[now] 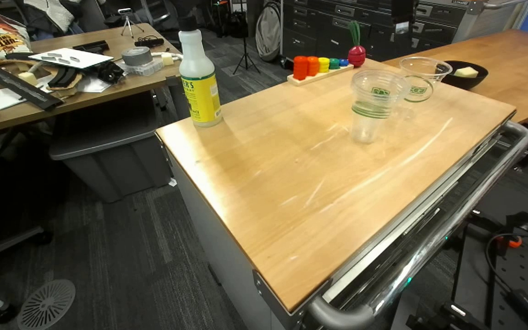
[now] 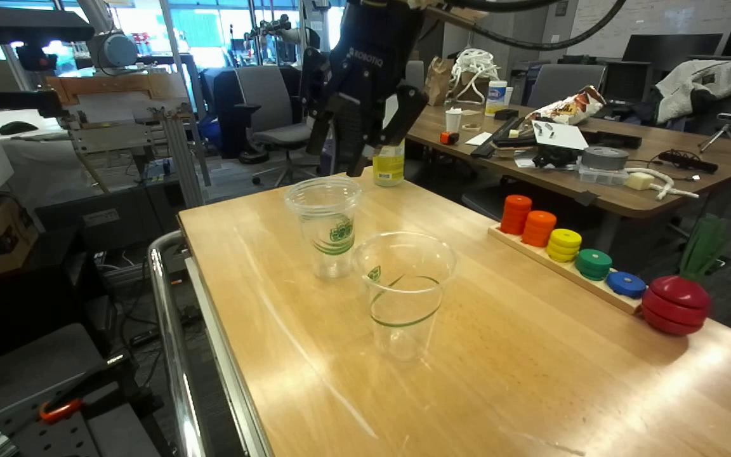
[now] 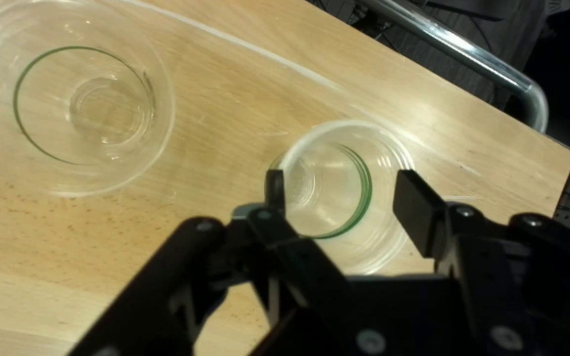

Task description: Stack the cups

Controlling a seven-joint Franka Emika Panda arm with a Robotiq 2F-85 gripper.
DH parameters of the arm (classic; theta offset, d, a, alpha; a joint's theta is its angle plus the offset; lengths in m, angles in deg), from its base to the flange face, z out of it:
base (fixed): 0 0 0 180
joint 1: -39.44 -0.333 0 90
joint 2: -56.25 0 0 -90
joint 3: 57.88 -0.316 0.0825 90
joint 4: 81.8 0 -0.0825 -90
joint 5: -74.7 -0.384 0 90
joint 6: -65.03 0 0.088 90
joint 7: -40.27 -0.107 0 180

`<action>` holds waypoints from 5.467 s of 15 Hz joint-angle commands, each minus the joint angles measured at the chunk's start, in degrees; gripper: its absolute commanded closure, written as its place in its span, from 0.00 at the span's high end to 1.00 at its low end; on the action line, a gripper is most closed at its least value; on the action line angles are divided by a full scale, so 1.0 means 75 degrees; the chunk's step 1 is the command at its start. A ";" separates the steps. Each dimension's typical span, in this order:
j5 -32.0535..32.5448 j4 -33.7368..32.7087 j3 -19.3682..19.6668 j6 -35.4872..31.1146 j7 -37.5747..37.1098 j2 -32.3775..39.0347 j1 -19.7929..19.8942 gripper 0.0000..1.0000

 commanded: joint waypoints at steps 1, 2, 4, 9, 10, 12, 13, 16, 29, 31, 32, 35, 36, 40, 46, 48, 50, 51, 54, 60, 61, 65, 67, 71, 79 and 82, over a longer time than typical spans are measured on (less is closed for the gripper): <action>0.0476 -0.0102 -0.0166 -0.0279 -0.0434 -0.0022 0.0034 0.91; 0.0793 -0.0063 -0.0206 -0.0458 -0.0711 -0.0040 0.0007 0.99; 0.1471 0.0043 -0.0311 -0.0930 -0.1255 -0.0114 -0.0049 1.00; 0.2170 0.0343 -0.0532 -0.2019 -0.1621 -0.0200 -0.0115 1.00; 0.2060 0.0390 -0.0549 -0.2116 -0.1538 -0.0202 -0.0108 1.00; 0.1838 0.0489 -0.0567 -0.2276 -0.1370 -0.0242 -0.0088 1.00; 0.1706 0.0517 -0.0562 -0.2326 -0.1275 -0.0246 -0.0075 1.00; 0.1133 0.0674 -0.0537 -0.2463 -0.0864 -0.0345 -0.0052 1.00; 0.0423 0.1473 -0.0331 -0.2497 -0.0150 -0.0850 -0.0004 1.00; 0.0434 0.1415 -0.0284 -0.2456 -0.0010 -0.0749 0.0000 1.00; 0.0485 0.1355 -0.0274 -0.2409 0.0034 -0.0659 0.0001 1.00; 0.0495 0.1243 -0.0252 -0.2326 0.0234 -0.0490 0.0009 1.00; 0.0493 0.1204 -0.0250 -0.2314 0.0305 -0.0429 0.0013 1.00; 0.0536 0.1099 -0.0267 -0.2204 0.0531 -0.0168 0.0032 1.00; 0.0597 0.0980 -0.0311 -0.2160 0.0610 0.0175 0.0068 0.71; 0.0568 0.0934 -0.0323 -0.2155 0.0620 0.0201 0.0074 0.56; 0.0563 0.0893 -0.0330 -0.2161 0.0621 0.0205 0.0076 0.40; 0.0544 0.0883 -0.0331 -0.2157 0.0640 0.0195 0.0078 0.31; 0.0536 0.0846 -0.0333 -0.2140 0.0637 0.0166 0.0076 0.08; 0.0487 0.0807 -0.0334 -0.1926 0.0444 0.0077 0.0073 0.02; 0.0396 0.0832 -0.0316 -0.1913 0.0447 -0.0043 0.0092 0.02; 0.0326 0.0961 -0.0179 -0.1667 0.0304 -0.0648 0.0237 0.02; 0.0152 0.1058 -0.0013 -0.1421 0.0346 -0.1113 0.0374 0.02; -0.0395 0.1131 0.0531 -0.0769 0.0281 -0.2011 0.0651 0.02; -0.0456 0.1188 0.1264 -0.0770 -0.0824 -0.2990 0.1208 0.02; -0.0363 0.0920 0.1309 -0.0506 -0.1147 -0.2684 0.1236 0.02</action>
